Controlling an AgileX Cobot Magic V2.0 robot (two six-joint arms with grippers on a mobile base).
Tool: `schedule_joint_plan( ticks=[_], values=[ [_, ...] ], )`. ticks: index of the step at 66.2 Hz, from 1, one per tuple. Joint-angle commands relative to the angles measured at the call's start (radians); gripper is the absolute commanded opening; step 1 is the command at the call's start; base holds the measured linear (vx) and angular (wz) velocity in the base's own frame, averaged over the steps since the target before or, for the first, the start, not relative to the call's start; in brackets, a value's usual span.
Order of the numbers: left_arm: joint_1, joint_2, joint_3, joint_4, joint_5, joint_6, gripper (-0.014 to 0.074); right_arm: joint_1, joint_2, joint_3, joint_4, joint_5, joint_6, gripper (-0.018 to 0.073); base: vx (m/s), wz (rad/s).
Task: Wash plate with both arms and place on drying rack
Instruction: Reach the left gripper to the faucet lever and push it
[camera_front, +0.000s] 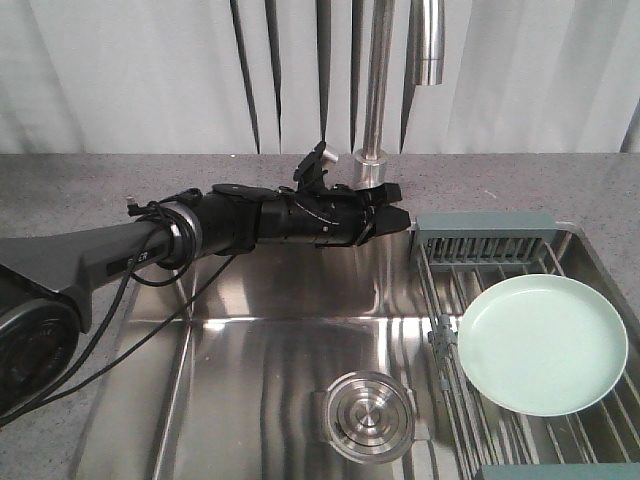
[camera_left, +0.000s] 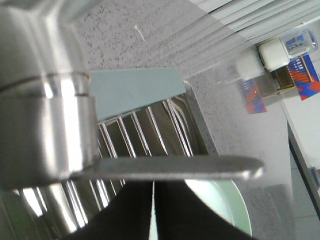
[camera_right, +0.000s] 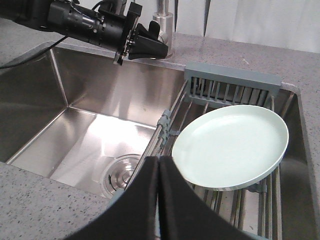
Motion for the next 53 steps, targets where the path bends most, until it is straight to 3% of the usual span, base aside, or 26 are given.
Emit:
schedule_joint_plan(
  ticks=[1,26,39,47,53],
  values=[
    [-0.005,-0.068,-0.058,-0.078,-0.008,-0.004,-0.0006,-0.003,0.005,-0.023,0.015,-0.068,0.001,-0.0010,0.00,0.00],
    [-0.003,-0.068,-0.167,-0.076,-0.114,0.014,-0.0006,-0.003,0.005,-0.023,0.022,-0.067,0.001,-0.0010,0.00,0.00],
    [-0.003,-0.073,-0.174,-0.065,-0.035,0.014,-0.0006,-0.003,0.005,-0.023,0.022,-0.067,0.001,-0.0010,0.00,0.00],
    [-0.003,-0.086,-0.174,-0.012,0.048,-0.001,-0.0006,-0.003,0.005,-0.023,0.022,-0.066,0.001,-0.0010,0.00,0.00],
    [-0.001,-0.121,-0.174,0.108,0.079,-0.073,-0.0006,-0.003,0.005,-0.023,0.022,-0.066,0.001,-0.0010,0.00,0.00]
  ],
)
